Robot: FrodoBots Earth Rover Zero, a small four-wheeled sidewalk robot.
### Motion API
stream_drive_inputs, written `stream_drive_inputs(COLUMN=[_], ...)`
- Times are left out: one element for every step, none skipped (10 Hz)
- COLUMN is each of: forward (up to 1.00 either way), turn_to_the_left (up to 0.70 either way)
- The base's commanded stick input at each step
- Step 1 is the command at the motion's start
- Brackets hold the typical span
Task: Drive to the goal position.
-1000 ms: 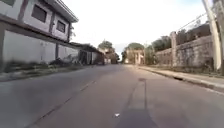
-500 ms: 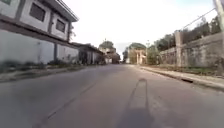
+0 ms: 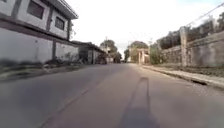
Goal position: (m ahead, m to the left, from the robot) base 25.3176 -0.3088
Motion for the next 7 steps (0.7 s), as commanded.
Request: stream_drive_inputs(forward=[1.0,1.0,1.0,1.0,1.0,1.0,1.0], turn_to_the_left=[0.0,0.0,0.0,0.0,0.0,0.16,0.34])
